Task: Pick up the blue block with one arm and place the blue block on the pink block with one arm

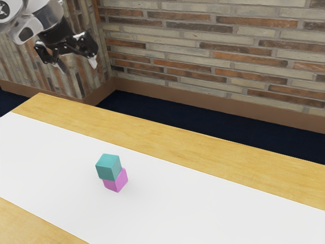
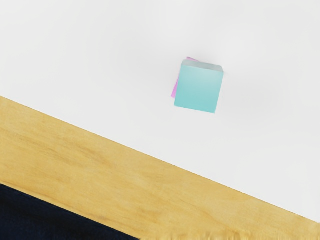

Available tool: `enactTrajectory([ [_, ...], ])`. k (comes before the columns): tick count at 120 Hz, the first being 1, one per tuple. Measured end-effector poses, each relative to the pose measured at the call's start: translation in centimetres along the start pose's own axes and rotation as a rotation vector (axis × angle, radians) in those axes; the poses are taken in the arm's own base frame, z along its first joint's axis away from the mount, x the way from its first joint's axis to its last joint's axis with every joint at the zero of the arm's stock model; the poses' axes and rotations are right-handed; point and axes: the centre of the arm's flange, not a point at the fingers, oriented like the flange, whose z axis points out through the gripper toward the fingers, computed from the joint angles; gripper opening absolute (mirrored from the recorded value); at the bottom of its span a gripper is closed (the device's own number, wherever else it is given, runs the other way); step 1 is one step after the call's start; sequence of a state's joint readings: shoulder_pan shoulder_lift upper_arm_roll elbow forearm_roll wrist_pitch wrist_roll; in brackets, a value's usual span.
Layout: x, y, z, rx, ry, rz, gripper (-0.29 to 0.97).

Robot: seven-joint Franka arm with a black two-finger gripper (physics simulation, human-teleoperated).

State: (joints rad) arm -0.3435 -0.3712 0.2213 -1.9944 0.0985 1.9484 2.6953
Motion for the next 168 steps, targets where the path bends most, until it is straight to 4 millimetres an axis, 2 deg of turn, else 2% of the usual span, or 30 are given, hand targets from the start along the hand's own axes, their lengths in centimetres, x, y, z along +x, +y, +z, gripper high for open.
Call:
enactTrajectory([
  [6,-1.0,1.3,-6.4,-0.008,-0.047,-0.088,0.68],
  [9,-2.0,2.2,-10.6,-0.009,-0.095,-0.145,0.68],
  [12,-2.9,4.2,-15.0,-0.006,-0.146,-0.221,0.68],
  [15,-3.3,6.3,-18.4,-0.006,-0.180,-0.298,0.68],
  [20,-3.6,10.4,-21.3,-0.020,-0.196,-0.433,0.68],
  [26,-3.6,14.4,-22.4,-0.048,-0.174,-0.572,0.68],
  [32,-3.2,16.4,-22.4,-0.076,-0.142,-0.671,0.68],
  [50,-1.8,18.6,-22.5,-0.131,-0.076,-0.863,0.68],
  [61,-0.9,21.1,-24.4,-0.130,-0.077,-0.989,0.68],
  [73,-0.3,21.6,-25.9,-0.121,-0.088,-1.078,0.68],
  [77,-0.9,20.7,-25.2,-0.130,-0.078,-1.095,0.68],
  [85,-3.7,17.4,-20.2,-0.227,-0.003,-1.114,0.68],
  [90,-4.3,16.0,-18.3,-0.261,0.029,-1.126,0.68],
  [98,-5.8,14.0,-13.7,-0.360,0.094,-1.146,0.68],
  [104,-6.1,13.2,-12.0,-0.399,0.116,-1.164,0.68],
  [114,-6.1,13.1,-11.0,-0.430,0.135,-1.202,0.68],
  [125,-5.4,13.8,-10.2,-0.444,0.157,-1.242,0.68],
  [168,-5.2,14.2,-9.6,-0.451,0.146,-1.340,0.68],
])
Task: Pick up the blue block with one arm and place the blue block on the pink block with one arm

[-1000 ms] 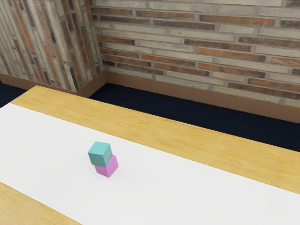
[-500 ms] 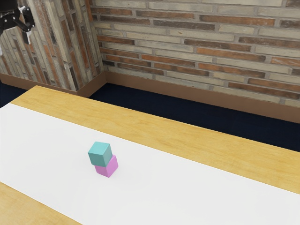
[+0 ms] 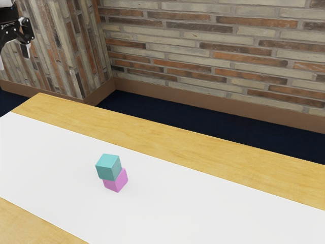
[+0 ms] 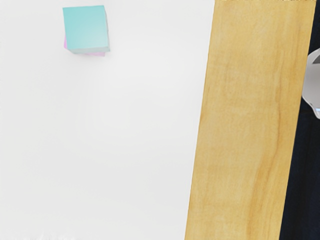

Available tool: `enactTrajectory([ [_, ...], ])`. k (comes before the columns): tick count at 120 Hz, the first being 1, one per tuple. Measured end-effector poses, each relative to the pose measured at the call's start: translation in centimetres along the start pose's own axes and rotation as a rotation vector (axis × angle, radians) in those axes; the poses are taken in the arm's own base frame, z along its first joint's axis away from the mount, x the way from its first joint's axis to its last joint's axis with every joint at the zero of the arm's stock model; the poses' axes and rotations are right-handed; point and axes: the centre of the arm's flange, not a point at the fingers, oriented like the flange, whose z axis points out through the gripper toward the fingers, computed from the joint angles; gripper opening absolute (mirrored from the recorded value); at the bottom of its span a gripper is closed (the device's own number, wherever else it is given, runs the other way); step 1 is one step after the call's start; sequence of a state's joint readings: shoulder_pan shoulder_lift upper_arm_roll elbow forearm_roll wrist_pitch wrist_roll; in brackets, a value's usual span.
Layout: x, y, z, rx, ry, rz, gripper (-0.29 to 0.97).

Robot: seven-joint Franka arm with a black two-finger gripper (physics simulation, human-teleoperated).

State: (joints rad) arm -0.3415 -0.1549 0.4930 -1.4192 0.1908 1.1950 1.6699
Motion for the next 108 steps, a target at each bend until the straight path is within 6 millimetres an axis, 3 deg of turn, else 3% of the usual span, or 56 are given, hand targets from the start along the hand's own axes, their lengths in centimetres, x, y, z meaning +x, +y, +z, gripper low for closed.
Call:
enactTrajectory([
  [108,-0.06,0.00,-0.06,0.005,0.003,-0.093,0.68],
])
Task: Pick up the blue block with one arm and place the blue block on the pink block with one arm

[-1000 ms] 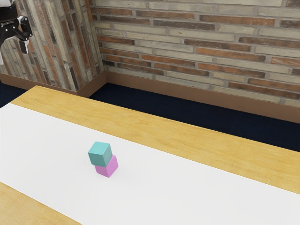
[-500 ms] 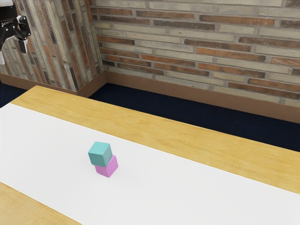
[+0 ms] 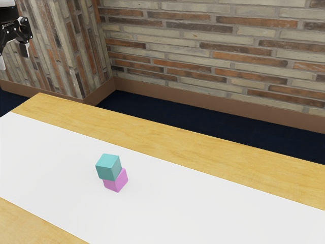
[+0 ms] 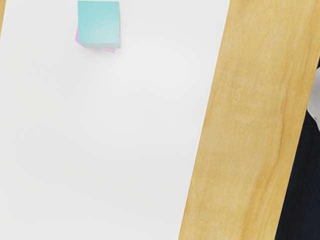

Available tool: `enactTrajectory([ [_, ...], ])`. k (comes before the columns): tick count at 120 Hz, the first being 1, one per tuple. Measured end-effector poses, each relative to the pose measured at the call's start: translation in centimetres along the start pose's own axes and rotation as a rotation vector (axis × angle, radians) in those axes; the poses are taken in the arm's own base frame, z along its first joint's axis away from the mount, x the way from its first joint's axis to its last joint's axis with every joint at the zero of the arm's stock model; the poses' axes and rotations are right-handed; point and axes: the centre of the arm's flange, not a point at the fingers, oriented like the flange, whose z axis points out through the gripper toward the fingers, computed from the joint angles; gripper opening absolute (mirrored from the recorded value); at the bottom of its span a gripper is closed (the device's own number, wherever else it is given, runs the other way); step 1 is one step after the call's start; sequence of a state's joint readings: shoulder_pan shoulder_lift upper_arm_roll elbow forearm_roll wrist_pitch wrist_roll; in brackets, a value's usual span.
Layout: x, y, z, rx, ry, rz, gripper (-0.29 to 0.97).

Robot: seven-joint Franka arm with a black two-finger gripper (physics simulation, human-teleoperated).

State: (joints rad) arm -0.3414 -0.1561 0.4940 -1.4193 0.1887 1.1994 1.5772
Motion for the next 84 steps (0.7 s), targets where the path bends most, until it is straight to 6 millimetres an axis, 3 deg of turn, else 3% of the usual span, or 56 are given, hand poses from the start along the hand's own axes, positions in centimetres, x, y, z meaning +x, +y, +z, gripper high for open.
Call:
enactTrajectory([
  [84,0.00,0.00,0.00,0.000,0.000,-0.019,0.68],
])
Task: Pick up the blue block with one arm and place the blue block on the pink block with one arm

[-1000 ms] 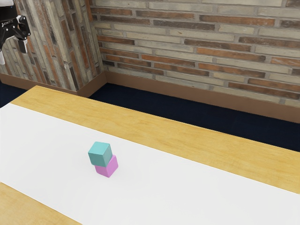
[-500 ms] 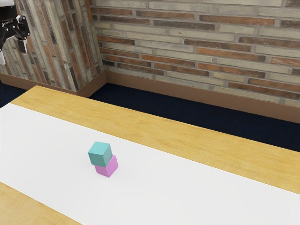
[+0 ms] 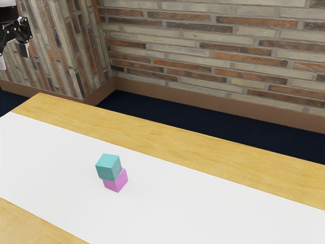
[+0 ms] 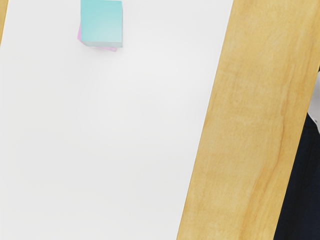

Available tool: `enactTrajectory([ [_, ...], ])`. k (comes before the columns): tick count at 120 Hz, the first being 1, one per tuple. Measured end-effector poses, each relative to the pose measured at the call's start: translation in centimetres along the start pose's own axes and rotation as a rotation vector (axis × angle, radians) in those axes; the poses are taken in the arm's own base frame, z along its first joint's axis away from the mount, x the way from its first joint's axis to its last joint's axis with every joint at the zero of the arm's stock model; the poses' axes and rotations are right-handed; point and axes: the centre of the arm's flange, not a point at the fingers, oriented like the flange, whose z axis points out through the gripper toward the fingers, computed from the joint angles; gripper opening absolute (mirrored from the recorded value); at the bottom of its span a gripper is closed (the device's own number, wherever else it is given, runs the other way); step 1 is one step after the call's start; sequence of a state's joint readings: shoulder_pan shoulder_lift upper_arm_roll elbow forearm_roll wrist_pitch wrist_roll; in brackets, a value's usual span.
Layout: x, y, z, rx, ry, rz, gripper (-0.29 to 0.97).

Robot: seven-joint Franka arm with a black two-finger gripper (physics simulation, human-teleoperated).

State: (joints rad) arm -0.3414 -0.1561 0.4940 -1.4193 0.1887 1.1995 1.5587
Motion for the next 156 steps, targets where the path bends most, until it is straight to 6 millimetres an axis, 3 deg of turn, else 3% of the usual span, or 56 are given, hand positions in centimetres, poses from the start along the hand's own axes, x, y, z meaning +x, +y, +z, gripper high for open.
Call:
enactTrajectory([
  [55,0.0,0.0,0.0,0.000,-0.001,-0.004,0.68],
  [67,1.1,-3.3,2.2,-0.017,-0.029,0.000,0.68],
  [82,0.5,-4.4,2.7,0.002,-0.020,-0.001,0.68],
  [156,0.5,-4.9,2.4,0.044,-0.013,0.048,0.68],
])
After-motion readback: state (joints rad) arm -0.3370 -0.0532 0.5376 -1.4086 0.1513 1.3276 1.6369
